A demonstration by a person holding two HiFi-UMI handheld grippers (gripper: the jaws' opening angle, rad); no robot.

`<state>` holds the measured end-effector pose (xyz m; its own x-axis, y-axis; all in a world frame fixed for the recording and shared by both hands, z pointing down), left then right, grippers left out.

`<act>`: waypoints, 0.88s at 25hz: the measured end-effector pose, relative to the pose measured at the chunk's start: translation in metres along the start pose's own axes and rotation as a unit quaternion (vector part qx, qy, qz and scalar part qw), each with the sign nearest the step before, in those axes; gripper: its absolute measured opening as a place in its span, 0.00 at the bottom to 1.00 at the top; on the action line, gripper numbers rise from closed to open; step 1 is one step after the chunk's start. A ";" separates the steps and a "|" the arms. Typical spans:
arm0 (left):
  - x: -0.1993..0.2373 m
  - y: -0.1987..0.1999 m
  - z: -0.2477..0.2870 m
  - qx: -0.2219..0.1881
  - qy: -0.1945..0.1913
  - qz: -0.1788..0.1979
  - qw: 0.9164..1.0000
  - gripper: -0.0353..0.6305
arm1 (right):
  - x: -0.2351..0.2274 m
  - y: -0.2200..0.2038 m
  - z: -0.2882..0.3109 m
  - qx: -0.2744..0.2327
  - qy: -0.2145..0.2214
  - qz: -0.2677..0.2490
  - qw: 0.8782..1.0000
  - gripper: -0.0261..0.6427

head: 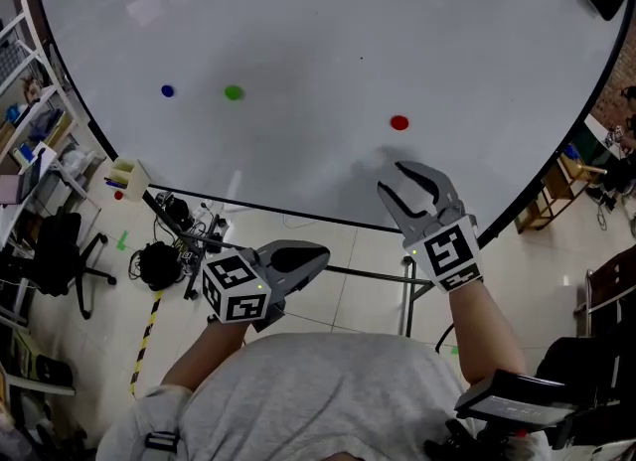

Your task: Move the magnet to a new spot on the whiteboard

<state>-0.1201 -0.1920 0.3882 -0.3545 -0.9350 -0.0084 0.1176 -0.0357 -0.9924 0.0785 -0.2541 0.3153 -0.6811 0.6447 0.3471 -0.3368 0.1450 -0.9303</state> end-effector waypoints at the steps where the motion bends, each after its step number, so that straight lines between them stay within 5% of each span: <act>1: 0.001 0.000 -0.001 -0.002 -0.001 0.001 1.000 0.03 | 0.010 -0.011 -0.004 -0.002 0.039 0.038 0.999 0.20; 4: 0.002 0.001 -0.005 -0.006 -0.003 0.003 1.000 0.03 | 0.035 -0.039 -0.019 0.005 0.122 0.166 0.978 0.06; 8: 0.002 -0.001 -0.008 -0.011 -0.009 0.000 1.000 0.03 | 0.064 -0.050 -0.032 -0.006 0.171 0.293 0.941 0.05; 14: -0.003 -0.007 -0.008 -0.010 -0.039 0.028 0.999 0.03 | 0.096 -0.065 -0.037 0.010 0.157 0.346 0.925 0.05; 22: -0.004 -0.055 -0.018 0.010 -0.063 -0.032 0.997 0.03 | 0.137 -0.092 -0.052 0.050 0.117 0.369 0.921 0.04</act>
<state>-0.1421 -0.1801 0.4404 -0.2421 -0.9676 0.0721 0.1166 -0.1028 -0.9878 0.0501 -0.1398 0.4427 -0.5931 0.6861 -0.4212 0.0951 -0.4598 -0.8829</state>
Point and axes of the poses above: the fingertips, and each gripper's own axes: z forward along the fingers, x to its left, y out of its top, the point moved 8 cm from there along -z, backward along the fingers, and after that the axes turned 14 degrees about z, right-handed, at the moved point
